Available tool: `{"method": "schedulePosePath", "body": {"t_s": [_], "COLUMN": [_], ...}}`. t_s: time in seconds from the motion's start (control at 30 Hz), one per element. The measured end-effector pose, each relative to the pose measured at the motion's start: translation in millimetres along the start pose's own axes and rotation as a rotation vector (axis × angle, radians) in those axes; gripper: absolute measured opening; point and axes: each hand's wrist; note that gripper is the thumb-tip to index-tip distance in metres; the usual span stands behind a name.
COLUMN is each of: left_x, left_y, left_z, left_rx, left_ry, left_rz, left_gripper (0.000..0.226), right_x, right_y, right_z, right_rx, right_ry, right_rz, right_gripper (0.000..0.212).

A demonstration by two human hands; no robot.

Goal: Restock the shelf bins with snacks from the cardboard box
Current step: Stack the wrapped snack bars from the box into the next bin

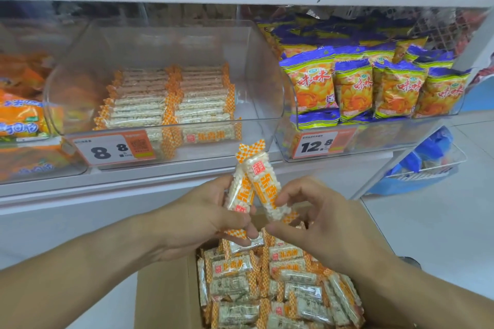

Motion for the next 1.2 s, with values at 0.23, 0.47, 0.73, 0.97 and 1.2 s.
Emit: {"method": "schedulePosePath", "body": {"t_s": [0.23,0.47,0.73,0.97,1.2], "left_x": [12,17,35,13,29], "left_y": [1,7,18,3,19], "left_z": [-1,3,2,0,-8], "left_rx": [-0.022,0.069,0.123,0.067,-0.043], "left_ry": [-0.014,-0.001,-0.147,-0.246,-0.199], "left_rz": [0.023,-0.052,0.124,0.496,0.796], "left_gripper": [0.055,0.048,0.085,0.049,0.039], "right_x": [-10,2,41,26,15], "right_y": [-5,2,0,2,-3], "right_z": [-3,9,16,15,14], "right_rx": [-0.079,-0.157,0.040,0.196,0.424], "right_ry": [-0.053,0.105,-0.081,-0.159,-0.300], "right_rz": [0.332,0.533,0.348,0.093,-0.423], "right_gripper": [0.016,0.041,0.019,0.020,0.057]}}
Point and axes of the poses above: each hand's wrist, its own z-axis towards the middle knuckle, its own x-axis out of the back of the hand, y = z × x, and after that the axes turned 4 degrees about x, right-handed
